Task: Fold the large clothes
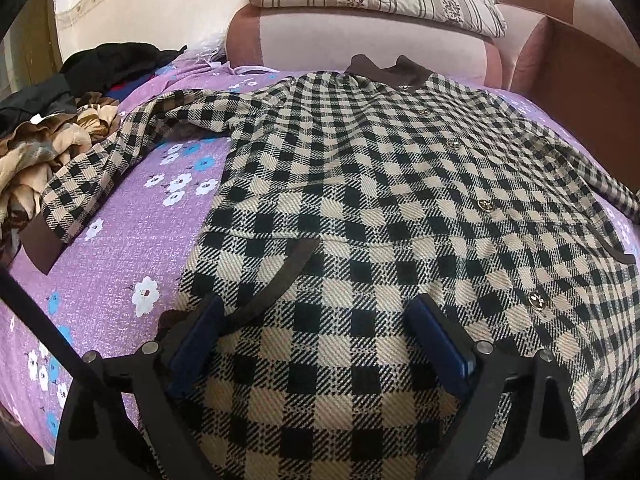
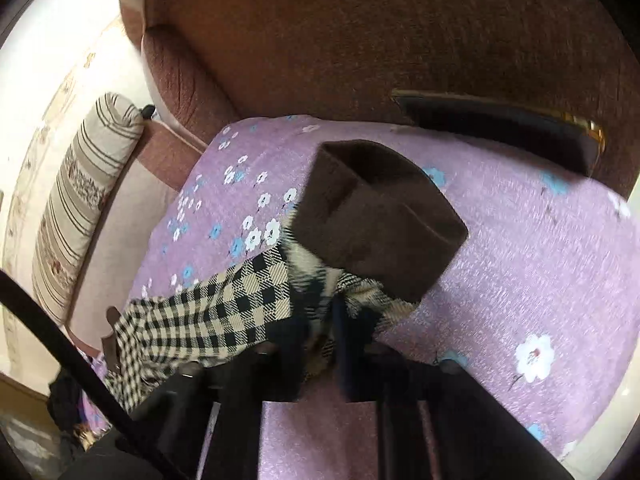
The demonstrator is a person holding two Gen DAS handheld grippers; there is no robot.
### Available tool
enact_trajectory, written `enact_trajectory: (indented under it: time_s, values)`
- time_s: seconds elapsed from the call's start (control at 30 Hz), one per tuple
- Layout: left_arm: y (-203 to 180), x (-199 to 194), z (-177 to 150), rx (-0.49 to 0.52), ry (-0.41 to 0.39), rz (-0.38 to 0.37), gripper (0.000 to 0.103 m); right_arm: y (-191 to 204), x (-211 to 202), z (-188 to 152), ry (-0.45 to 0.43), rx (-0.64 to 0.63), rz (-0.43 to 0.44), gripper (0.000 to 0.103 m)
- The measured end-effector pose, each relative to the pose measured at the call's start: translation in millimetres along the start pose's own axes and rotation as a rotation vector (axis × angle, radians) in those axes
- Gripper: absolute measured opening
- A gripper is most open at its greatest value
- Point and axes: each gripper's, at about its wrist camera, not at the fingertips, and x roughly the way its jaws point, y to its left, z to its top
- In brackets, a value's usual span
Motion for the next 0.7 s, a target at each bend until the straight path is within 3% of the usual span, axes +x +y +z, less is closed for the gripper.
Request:
enact_trajectory:
  time_s: [0.23,0.47,0.7]
  values:
    - [4.5,-7.3,1.0,-0.031,-0.002,-0.047,0.094,-3.7,-11.6,21.2,-0.047,0.075,0.001,0.007]
    - [17.2,-30.0,12.3,-0.114,-0.050,-0.174,0.094,47.8,-18.0,17.5,-0.053,-0.055,0.018,0.007]
    - [30.9,-44.8,32.6,-0.132,-0.117,-0.169,0.094,123.0,-7.6,-13.4,-0.008,-0.249,0.062,0.007]
